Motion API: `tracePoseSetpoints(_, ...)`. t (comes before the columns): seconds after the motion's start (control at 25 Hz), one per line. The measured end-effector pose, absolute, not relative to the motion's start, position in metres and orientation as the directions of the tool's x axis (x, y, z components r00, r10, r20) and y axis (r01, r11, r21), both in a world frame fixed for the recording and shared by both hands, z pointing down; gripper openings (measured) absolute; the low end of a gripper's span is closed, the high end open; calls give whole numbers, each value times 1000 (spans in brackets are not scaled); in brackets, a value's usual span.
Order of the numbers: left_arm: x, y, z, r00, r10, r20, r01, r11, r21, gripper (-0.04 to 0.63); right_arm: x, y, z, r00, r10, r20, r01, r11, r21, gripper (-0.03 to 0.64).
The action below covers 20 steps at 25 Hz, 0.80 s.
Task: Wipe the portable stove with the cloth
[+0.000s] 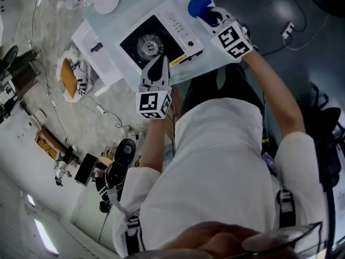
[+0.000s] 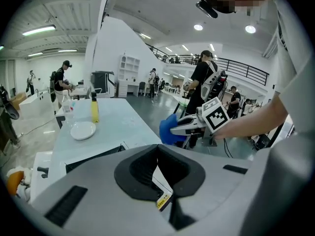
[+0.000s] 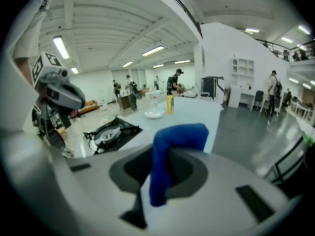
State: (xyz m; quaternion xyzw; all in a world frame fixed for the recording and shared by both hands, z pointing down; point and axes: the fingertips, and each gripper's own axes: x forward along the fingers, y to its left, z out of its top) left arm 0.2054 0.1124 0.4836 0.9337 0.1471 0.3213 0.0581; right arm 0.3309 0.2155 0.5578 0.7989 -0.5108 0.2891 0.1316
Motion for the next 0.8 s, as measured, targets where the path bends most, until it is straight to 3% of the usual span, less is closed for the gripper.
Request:
tracePoseSetpoints(0.56, 202, 113, 513, 719, 325, 614, 214, -945, 248, 32, 375, 167, 638, 232, -661, 713, -924, -379, -51, 81)
tracePoseSetpoints(0.8, 195, 106, 518, 713, 319, 624, 194, -945, 262, 32, 382, 149, 660, 173, -613, 771, -965, -263, 8, 81)
